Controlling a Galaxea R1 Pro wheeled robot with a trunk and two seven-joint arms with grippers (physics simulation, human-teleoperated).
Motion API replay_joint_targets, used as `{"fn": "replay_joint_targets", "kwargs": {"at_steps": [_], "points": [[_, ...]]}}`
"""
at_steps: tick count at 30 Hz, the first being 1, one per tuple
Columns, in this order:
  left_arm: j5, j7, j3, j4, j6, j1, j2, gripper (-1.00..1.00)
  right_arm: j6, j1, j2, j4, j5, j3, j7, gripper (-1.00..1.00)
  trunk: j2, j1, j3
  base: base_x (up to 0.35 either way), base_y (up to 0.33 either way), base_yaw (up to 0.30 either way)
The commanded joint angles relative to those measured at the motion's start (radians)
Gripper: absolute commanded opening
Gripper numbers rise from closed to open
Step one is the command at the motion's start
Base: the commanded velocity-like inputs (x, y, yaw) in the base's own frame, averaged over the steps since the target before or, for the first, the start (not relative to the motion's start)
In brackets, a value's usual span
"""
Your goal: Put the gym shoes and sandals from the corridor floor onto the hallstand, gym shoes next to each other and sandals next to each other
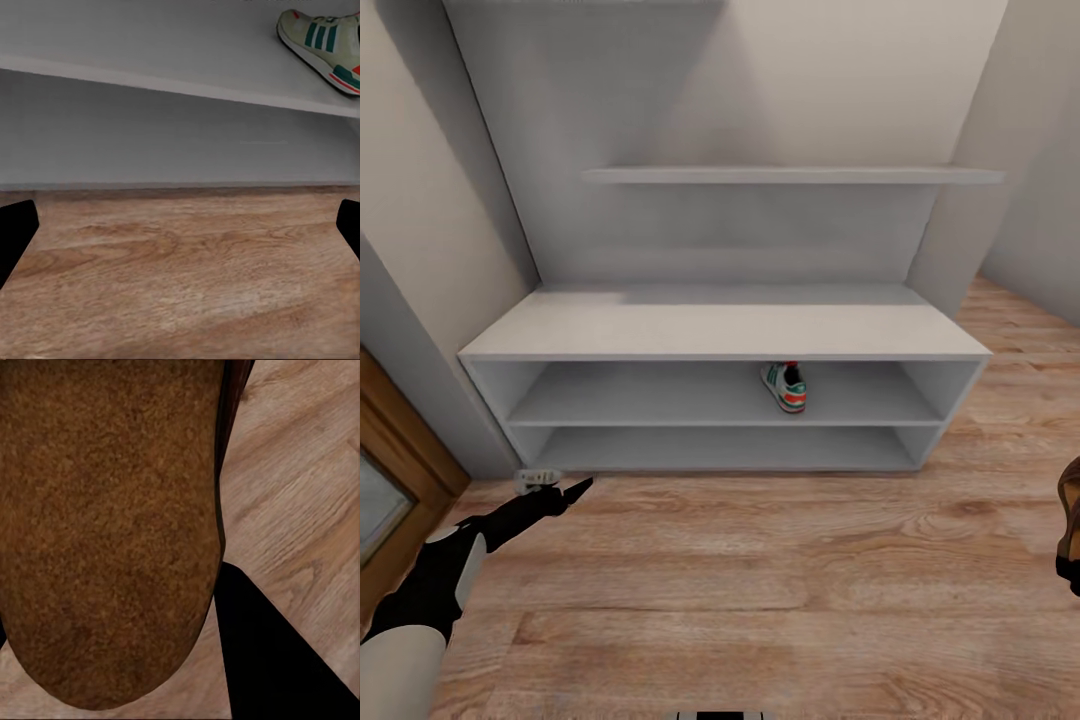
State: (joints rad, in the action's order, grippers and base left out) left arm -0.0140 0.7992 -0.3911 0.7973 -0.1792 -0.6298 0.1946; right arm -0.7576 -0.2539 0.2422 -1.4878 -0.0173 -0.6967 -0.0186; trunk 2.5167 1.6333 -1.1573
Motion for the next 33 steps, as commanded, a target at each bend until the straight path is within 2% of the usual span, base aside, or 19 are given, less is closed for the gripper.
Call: {"fn": "replay_joint_targets", "kwargs": {"at_steps": [1, 21, 27, 33], "points": [[-0.001, 0.006, -0.003, 0.000, -0.008, -0.001, -0.001, 1.00, -0.006, -0.001, 0.000, -0.002, -0.004, -0.001, 0.002, -1.00, 0.000, 0.000, -0.001, -0.073, 0.296, 0.000], [-0.001, 0.003, -0.003, 0.000, -0.009, -0.001, -0.006, 1.00, -0.006, -0.001, 0.000, -0.002, -0.004, 0.000, 0.002, -1.00, 0.000, 0.000, -0.001, -0.010, 0.322, 0.000], [-0.003, 0.002, -0.003, 0.000, -0.009, -0.001, -0.017, 1.00, -0.006, -0.001, 0.000, -0.002, -0.004, 0.000, 0.002, -1.00, 0.000, 0.000, -0.001, -0.174, 0.279, 0.023], [-0.003, 0.003, -0.003, 0.000, -0.010, -0.001, -0.018, 1.00, -0.006, -0.001, 0.000, -0.002, -0.004, 0.000, 0.002, -1.00, 0.000, 0.000, -0.001, -0.200, 0.202, 0.233]]}}
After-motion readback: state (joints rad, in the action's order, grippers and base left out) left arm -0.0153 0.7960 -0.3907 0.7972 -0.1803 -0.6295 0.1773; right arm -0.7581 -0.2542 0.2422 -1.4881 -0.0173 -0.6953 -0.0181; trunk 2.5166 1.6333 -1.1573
